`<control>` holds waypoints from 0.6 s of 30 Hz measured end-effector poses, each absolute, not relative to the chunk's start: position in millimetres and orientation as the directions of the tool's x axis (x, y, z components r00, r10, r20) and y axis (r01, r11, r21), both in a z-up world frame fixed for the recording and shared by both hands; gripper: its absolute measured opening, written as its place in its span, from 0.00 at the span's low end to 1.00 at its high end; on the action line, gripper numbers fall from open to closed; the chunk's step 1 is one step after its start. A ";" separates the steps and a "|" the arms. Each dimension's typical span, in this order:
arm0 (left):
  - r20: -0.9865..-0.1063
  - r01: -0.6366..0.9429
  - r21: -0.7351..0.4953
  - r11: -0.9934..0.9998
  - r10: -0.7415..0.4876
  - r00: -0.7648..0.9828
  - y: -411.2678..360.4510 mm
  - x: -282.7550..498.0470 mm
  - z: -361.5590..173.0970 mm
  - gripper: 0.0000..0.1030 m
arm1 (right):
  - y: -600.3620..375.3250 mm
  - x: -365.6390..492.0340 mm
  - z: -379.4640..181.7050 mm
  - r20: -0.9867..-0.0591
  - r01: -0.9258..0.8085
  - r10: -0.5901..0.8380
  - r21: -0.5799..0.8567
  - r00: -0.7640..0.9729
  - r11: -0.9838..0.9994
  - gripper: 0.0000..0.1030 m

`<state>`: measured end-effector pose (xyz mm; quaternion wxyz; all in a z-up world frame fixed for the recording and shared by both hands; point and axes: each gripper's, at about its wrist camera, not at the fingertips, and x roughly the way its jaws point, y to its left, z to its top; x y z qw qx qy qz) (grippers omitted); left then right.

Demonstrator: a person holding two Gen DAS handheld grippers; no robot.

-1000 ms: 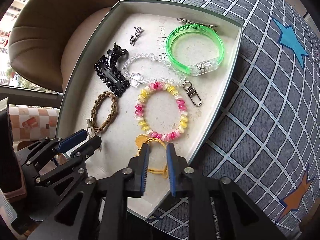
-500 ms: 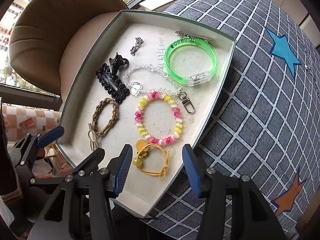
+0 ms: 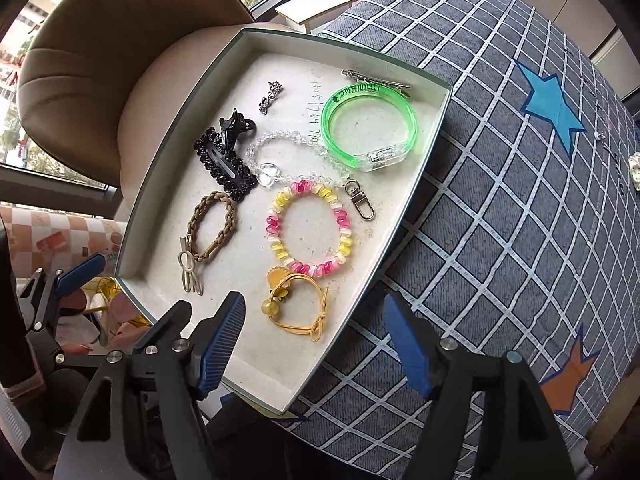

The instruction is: Organize jewelry

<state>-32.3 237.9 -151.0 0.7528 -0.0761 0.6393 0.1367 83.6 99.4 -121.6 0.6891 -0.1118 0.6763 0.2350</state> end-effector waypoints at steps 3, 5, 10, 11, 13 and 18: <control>-0.985 -0.319 0.051 0.946 0.100 0.140 242.7 -35.5 -143.8 1.00 | 99.0 81.7 -116.8 -0.987 -0.483 0.159 0.147 -0.015 0.863 0.77; -0.984 -0.317 0.064 0.946 0.114 0.140 241.0 -36.4 -137.6 1.00 | 98.8 80.2 -113.8 -0.988 -0.485 0.156 0.142 -0.011 0.863 0.77; -0.980 -0.310 0.077 0.948 0.129 0.150 240.8 -41.5 -119.0 1.00 | 96.0 78.1 -102.1 -0.988 -0.491 0.152 0.128 0.010 0.862 0.80; -0.980 -0.309 0.079 0.948 0.131 0.153 240.9 -42.8 -114.8 1.00 | 97.2 77.5 -99.4 -0.988 -0.497 0.153 0.125 0.016 0.859 0.80; -0.978 -0.309 0.076 0.948 0.131 0.161 239.9 -44.1 -105.0 1.00 | 98.4 76.2 -92.7 -0.989 -0.505 0.144 0.108 0.033 0.856 0.80; -0.972 -0.306 0.075 0.949 0.137 0.189 236.0 -45.2 -79.7 1.00 | 99.3 74.9 -71.3 -0.987 -0.516 0.142 0.085 0.071 0.852 0.92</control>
